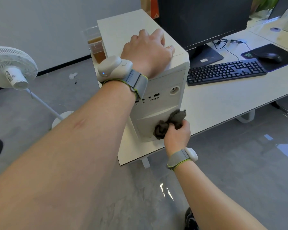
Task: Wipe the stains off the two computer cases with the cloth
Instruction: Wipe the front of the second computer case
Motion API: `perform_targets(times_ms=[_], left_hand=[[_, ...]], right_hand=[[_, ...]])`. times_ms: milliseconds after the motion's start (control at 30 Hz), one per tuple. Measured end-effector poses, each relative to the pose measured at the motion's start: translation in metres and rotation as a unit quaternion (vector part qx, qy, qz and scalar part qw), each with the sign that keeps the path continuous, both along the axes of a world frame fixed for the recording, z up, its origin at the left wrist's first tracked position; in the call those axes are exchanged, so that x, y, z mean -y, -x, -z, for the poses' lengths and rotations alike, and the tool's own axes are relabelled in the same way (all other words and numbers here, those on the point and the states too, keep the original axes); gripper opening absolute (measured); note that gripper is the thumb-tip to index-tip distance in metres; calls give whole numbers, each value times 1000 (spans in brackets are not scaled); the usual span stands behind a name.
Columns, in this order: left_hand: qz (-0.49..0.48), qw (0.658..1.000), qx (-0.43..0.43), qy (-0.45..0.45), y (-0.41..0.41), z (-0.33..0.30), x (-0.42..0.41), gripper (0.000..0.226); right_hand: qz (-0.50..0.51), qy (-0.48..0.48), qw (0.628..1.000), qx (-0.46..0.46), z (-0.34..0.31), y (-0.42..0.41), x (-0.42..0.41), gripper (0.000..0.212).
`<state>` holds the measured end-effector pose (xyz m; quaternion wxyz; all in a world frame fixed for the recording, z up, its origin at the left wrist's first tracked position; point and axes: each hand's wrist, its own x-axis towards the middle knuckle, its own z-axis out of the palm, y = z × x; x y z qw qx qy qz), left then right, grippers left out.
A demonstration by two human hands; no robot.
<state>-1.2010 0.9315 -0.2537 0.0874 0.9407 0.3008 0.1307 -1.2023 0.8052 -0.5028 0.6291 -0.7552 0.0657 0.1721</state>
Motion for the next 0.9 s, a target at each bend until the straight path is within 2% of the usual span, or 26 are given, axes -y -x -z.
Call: perform_targets(times_ms=[133,200,267,367,433,567,667,767,900], left_hand=[[7,1000,-3,-1,2,-1,2,37],[6,1000,-4,1,1,0,1,37],[1,1000,-1,3,0,0,0,37],[3,1000,4,7,1,-3,2,37],[1,1000,0,1,1,-2,2,37],[0,1000,2,3,1,-1,2,37],[2,1000,2,3,1,-2,1,38],[5,1000,3,-2,1,-1,2,37],[4,1000,5,0,0,-1,0,38]], right_hand=[[-15,17,999,-45,12,13,3,20],[-9,-25,1000,-16,16,19,3,17],[-12,-48,999,-11,17,28,1,22],[-26,-50,990,-132,25,40,-9,40],[-33,-65,982,-175,26,42,-18,43],[-13,-149,977,-151,17,41,-22,40],[-19,-138,977,-163,24,49,-22,39],[-36,-159,966,-201,20,52,-27,25],[-37,-168,975,-142,13,62,-34,34]])
